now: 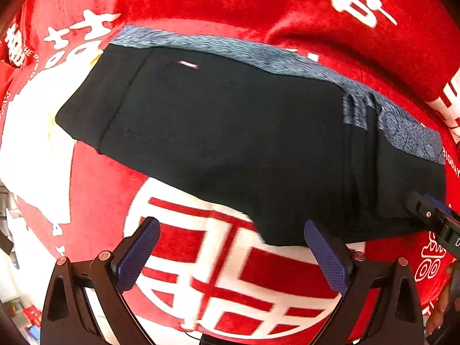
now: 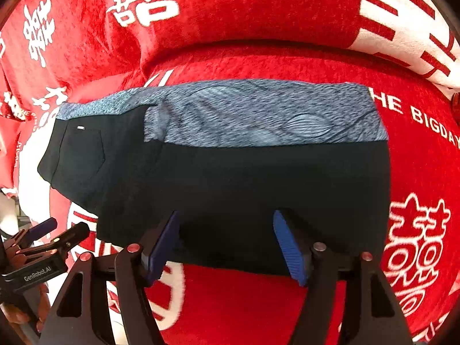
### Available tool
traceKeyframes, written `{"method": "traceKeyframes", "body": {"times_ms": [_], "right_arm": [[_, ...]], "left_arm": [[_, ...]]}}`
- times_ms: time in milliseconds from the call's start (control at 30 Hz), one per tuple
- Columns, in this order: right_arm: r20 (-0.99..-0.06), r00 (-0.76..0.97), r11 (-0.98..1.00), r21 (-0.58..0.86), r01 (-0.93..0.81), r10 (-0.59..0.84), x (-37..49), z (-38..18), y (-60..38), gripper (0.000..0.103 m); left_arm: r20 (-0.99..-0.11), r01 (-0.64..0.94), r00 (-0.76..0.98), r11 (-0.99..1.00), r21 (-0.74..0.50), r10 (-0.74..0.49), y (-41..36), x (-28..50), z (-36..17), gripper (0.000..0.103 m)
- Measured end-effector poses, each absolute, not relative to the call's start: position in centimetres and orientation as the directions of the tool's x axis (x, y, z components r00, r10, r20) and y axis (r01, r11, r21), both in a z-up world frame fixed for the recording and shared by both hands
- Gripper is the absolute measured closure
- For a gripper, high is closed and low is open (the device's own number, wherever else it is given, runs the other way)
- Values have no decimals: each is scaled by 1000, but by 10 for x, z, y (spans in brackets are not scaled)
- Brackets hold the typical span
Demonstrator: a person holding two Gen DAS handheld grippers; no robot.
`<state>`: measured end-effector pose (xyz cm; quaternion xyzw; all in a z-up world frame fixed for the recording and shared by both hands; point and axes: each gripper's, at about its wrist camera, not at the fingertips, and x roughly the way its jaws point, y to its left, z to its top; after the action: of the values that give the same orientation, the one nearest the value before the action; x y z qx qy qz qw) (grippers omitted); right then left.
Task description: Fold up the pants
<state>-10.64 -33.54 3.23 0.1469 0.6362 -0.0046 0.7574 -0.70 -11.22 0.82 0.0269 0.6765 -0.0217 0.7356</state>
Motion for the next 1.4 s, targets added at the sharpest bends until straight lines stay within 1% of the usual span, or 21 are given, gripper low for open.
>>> {"method": "traceKeyframes", "body": {"times_ms": [200,400,500,600,667,733,833,867,1000,1200,1300,1400], "right_arm": [[-967,163,968,216,129,195,-92,40,-288,31],[-973,142,978,194,80,182,-80,36,-254,31],[-976,117,977,194,87,183,-82,27,-250,23],[-980,104,977,183,106,172,-83,14,-247,22],[-980,107,979,179,101,168,-82,13,-245,19],[-979,106,979,183,93,173,-81,12,-243,13],[-977,113,979,188,83,178,-82,10,-240,9],[-977,116,979,187,79,177,-83,10,-239,8],[-981,119,987,157,44,150,-83,8,-231,6],[-984,117,990,141,21,138,-84,7,-229,5],[-983,115,990,143,21,139,-84,7,-229,4],[-985,111,991,135,12,133,-83,6,-227,3]], "left_arm": [[-996,30,83,999,-24,-26,-71,-1,8,2],[-995,-26,85,998,-60,-58,-32,2,4,2],[-994,-51,84,996,-71,-67,-18,1,2,2],[-993,-77,85,993,-90,-84,-6,0,1,2],[-991,-90,85,990,-108,-100,-1,2,1,2],[-985,-102,90,983,-154,-145,6,2,-1,2],[-972,-109,84,968,-227,-218,14,4,-5,2],[-968,-107,77,964,-244,-237,16,4,-7,2],[-966,-95,106,965,-246,-236,24,8,-9,2],[-961,-195,122,943,-269,-249,54,26,-19,2],[-962,-206,137,943,-261,-236,63,34,-23,2],[-953,-228,165,930,-289,-256,74,39,-28,2]]}}
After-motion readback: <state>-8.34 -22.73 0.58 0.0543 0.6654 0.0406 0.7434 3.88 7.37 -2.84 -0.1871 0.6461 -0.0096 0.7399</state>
